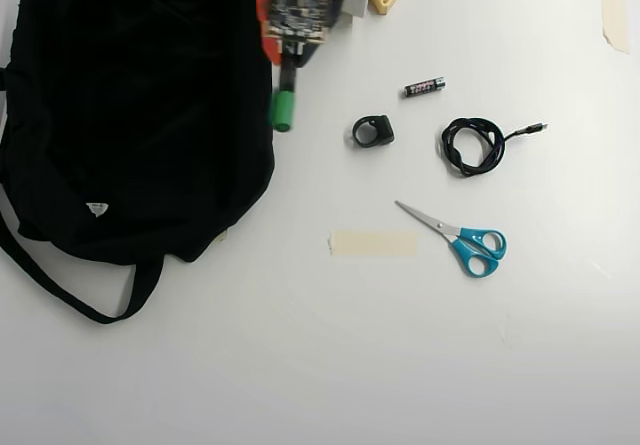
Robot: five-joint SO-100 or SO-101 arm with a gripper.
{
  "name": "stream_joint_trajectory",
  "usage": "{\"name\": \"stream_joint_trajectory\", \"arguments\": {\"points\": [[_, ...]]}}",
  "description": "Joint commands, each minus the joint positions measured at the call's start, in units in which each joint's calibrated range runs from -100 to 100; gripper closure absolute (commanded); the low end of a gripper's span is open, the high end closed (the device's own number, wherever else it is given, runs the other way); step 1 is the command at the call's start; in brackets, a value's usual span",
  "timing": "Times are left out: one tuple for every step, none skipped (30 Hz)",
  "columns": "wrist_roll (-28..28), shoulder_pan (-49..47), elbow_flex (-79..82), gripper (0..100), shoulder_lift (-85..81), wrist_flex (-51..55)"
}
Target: Put the green marker into the black bag
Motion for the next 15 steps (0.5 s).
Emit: {"name": "stream_joint_trajectory", "arguments": {"points": [[2.11,8.78,-0.28,98,-0.86,-6.3],[2.11,10.28,0.08,98,-0.78,-7.85],[2.11,11.7,0.8,98,-0.53,-9.57],[2.11,16.04,3.04,98,1.13,-14.48],[2.11,17.31,3.67,98,2.12,-15.78],[2.11,18.58,3.85,98,3.45,-16.98],[2.11,19.63,3.85,98,4.94,-18.45],[1.8,21.42,3.31,98,8.1,-21.63],[1.54,22.25,3.04,98,9.84,-23.61],[1.43,23.52,2.86,98,13.08,-27.4],[1.43,24.57,2.86,98,16.15,-30.33],[1.12,25.39,2.86,98,19.05,-32.92],[0.12,25.91,2.86,98,21.79,-35.33],[-0.04,26.81,2.95,98,25.44,-38.17],[-1.45,27.63,2.95,98,28.68,-39.89]]}}
